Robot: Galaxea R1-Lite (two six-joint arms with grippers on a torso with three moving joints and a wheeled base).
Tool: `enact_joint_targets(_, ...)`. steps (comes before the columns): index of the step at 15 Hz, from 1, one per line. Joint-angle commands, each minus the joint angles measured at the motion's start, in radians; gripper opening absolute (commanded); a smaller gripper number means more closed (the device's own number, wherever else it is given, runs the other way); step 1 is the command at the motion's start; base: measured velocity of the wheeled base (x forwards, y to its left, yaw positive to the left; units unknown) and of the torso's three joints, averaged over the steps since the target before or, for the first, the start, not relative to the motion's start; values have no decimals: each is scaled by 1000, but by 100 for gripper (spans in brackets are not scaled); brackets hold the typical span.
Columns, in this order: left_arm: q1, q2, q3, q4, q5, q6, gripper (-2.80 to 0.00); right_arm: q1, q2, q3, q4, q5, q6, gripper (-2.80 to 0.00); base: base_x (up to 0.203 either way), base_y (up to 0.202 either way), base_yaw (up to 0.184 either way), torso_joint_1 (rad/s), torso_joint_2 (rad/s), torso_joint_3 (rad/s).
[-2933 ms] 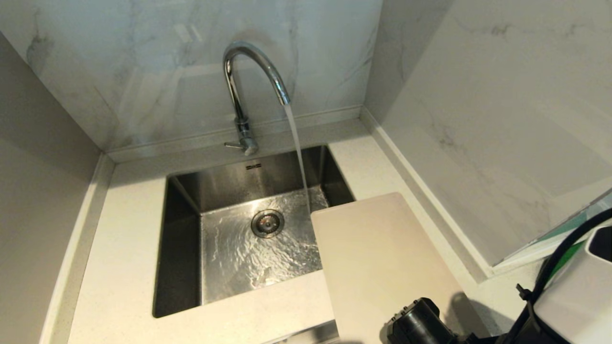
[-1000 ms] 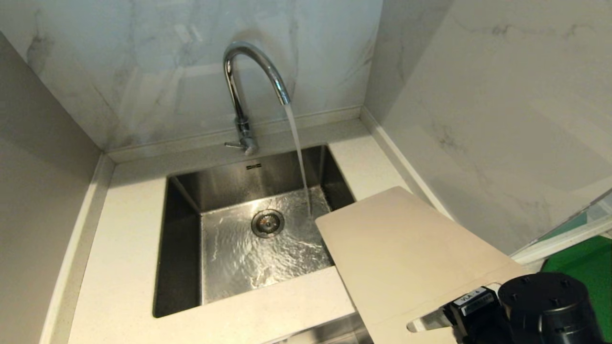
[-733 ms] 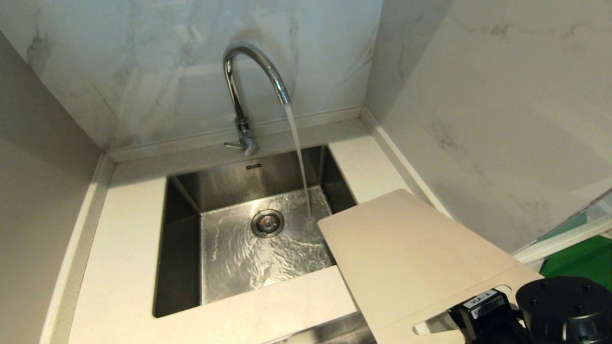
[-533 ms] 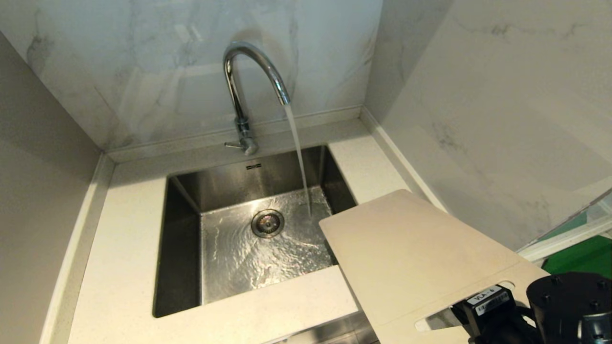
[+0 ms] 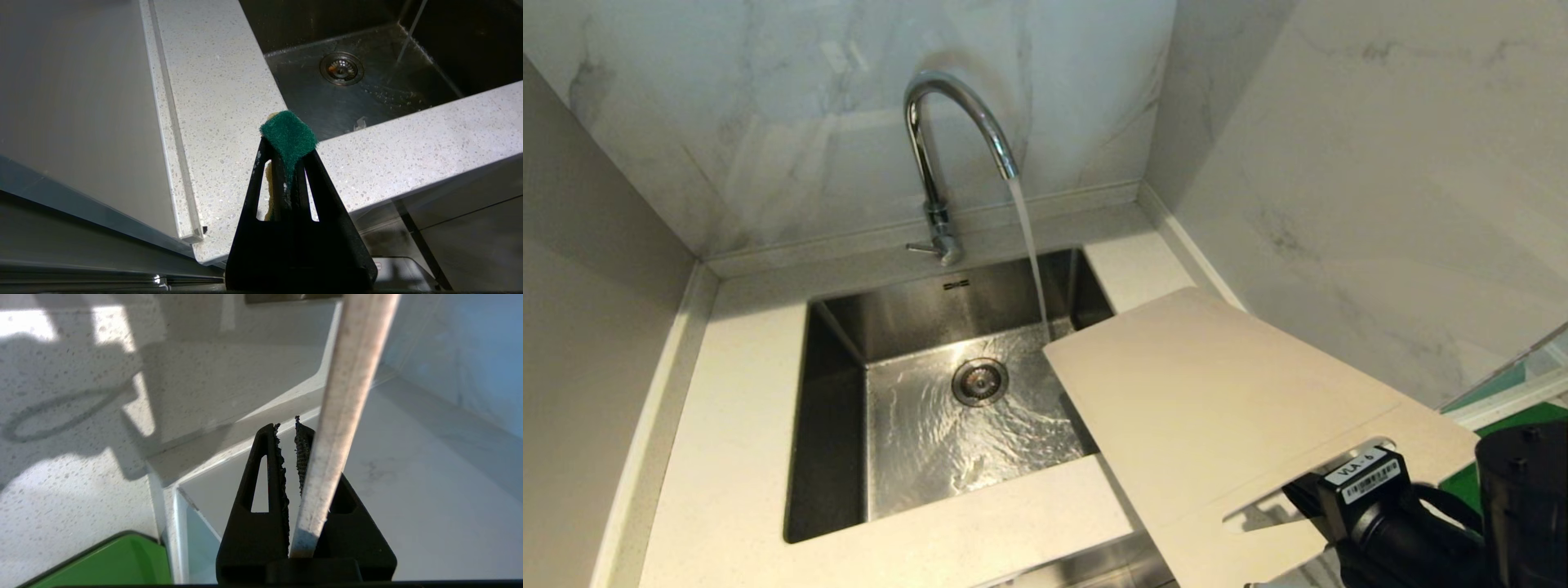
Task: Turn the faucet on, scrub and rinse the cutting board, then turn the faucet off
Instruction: Pick up the cutting board
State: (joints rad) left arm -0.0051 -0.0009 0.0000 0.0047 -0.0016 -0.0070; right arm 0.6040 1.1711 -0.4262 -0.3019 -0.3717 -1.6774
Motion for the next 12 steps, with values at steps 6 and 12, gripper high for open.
enact_joint_targets(6, 1, 1, 2, 0, 0, -1, -280, 2, -122, -18, 108, 153, -11, -280, 0, 0, 0, 0, 0, 0)
enact_joint_targets(12, 1, 1, 2, 0, 0, -1, -280, 2, -115, -27, 152, 323, -40, -280, 0, 0, 0, 0, 0, 0)
